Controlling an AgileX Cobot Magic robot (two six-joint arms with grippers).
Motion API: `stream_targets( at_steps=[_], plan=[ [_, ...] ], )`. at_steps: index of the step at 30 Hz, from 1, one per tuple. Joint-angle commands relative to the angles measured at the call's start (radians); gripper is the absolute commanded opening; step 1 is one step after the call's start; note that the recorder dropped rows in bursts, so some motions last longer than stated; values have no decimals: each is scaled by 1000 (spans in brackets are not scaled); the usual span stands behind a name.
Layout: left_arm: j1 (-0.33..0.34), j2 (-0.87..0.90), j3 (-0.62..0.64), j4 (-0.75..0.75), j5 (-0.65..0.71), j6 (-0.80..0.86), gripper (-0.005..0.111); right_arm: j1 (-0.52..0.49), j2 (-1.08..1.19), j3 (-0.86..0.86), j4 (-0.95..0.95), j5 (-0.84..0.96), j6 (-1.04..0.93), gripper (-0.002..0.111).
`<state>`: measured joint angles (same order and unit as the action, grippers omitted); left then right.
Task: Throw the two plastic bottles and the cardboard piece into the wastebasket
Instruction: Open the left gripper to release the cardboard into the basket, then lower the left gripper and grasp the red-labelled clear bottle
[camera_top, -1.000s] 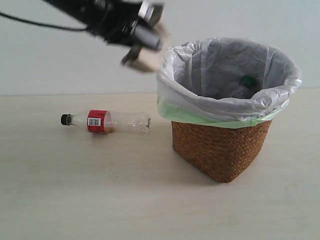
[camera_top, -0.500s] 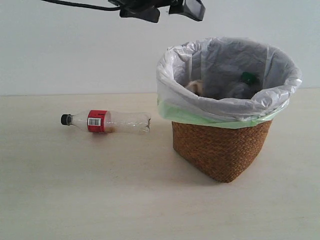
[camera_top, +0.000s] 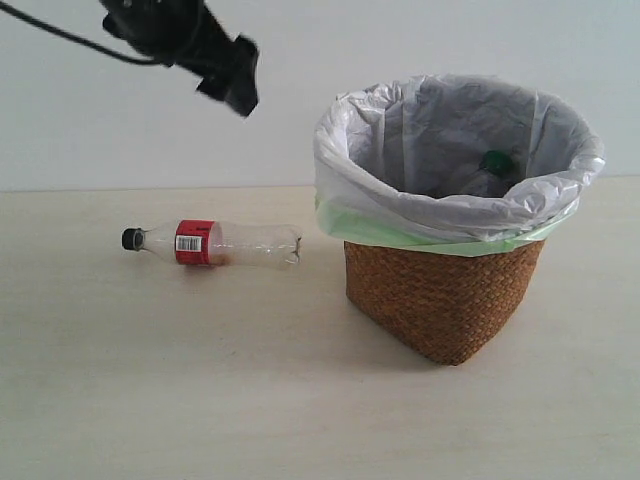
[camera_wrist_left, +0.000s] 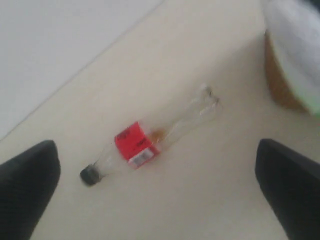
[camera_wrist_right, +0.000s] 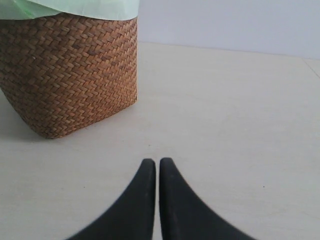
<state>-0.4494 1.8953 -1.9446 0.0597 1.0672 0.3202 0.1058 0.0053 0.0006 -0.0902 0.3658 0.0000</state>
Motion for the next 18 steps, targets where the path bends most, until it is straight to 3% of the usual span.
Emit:
stream_targets(
  at_steps=[1, 8, 18],
  plan=[
    [10, -2, 139, 92, -28, 86, 107, -5, -5, -1, -1, -4, 0, 0],
    [10, 40, 286, 117, -305, 179, 107, -5, -5, -1, -1, -4, 0, 0],
    [10, 302, 286, 278, -406, 169, 107, -5, -5, -1, -1, -4, 0, 0]
  ],
)
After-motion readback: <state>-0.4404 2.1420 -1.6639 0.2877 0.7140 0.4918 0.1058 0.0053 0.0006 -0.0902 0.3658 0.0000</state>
